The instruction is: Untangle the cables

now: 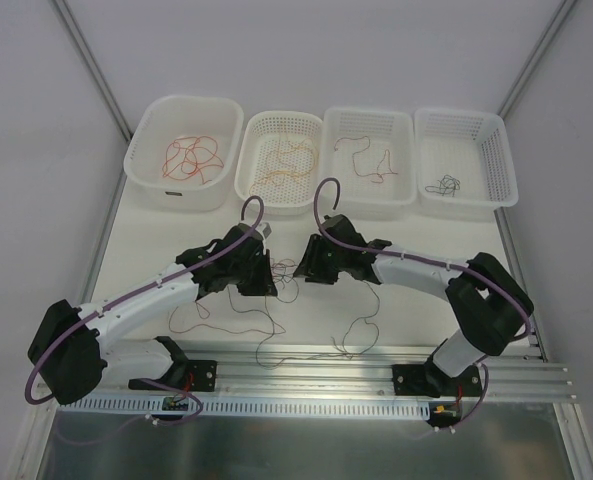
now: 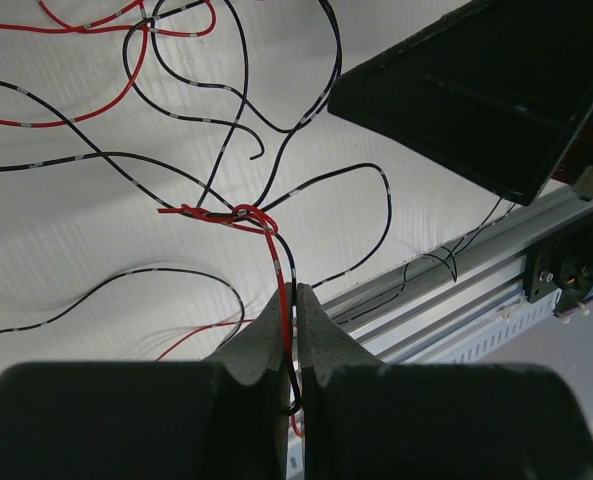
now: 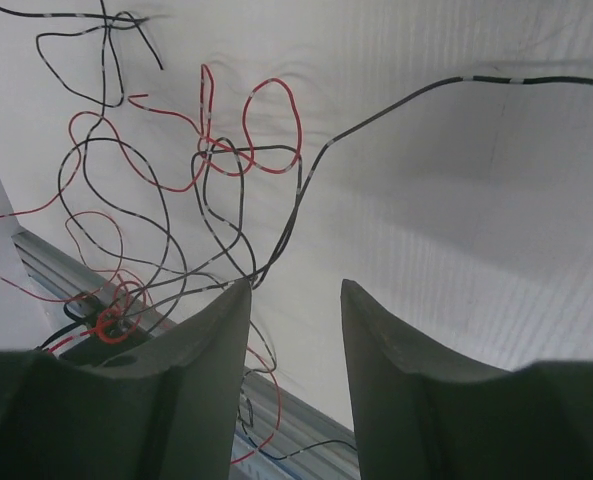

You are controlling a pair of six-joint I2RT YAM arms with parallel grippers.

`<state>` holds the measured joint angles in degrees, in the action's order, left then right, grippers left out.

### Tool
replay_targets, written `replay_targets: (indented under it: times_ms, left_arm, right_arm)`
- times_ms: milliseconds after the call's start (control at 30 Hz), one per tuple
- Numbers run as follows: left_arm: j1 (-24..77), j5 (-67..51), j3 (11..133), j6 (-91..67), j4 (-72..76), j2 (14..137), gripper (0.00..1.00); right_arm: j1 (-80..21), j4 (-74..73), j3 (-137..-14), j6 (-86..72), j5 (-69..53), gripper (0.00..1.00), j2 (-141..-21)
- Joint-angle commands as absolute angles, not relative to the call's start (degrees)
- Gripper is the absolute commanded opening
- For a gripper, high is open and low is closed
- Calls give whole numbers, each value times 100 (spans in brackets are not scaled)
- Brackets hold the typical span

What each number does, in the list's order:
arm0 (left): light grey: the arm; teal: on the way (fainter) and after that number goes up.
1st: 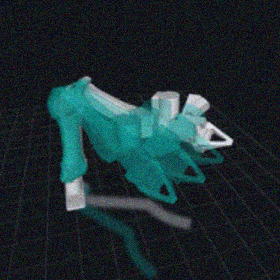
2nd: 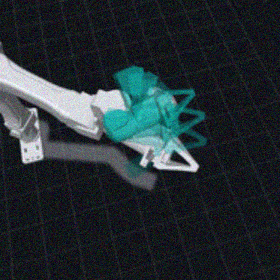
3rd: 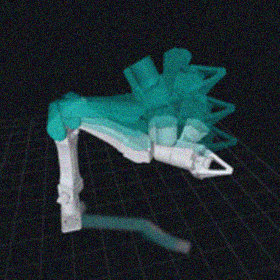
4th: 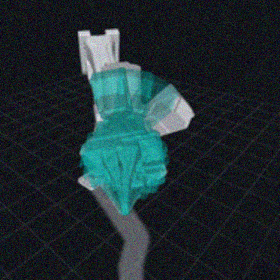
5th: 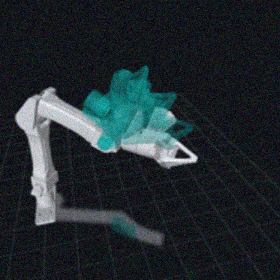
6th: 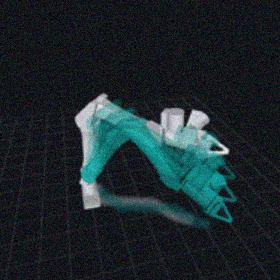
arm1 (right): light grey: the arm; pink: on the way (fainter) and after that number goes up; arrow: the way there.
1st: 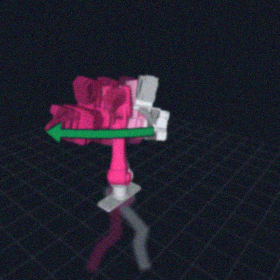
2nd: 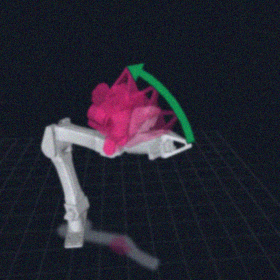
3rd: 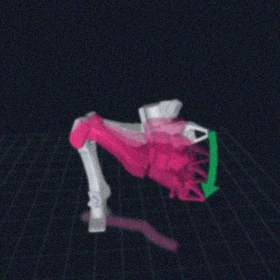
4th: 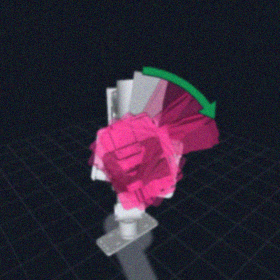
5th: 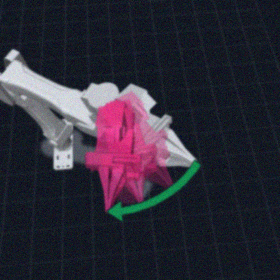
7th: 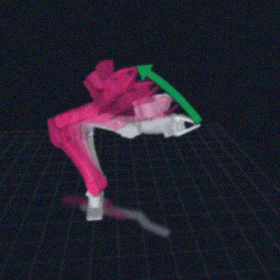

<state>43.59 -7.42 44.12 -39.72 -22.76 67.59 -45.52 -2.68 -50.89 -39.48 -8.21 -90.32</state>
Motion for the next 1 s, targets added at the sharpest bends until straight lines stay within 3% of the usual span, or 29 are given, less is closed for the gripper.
replay_targets:
  times_ms: [0, 700, 967]
  left_arm:
    - [4447, -642, 4465, -4043, -2162, 6776, 0]
    - [4579, -800, 4640, -3973, -2162, 6847, 0]
    - [4623, -703, 4694, -3920, -2162, 6750, 0]
  right_arm:
    - [-4667, 122, -5317, -4253, -870, 44, -9193]
    - [-4772, 1670, -4940, -4307, -888, 39, -9404]
    - [-4772, 1644, -4904, -4228, -756, 24, -9650]
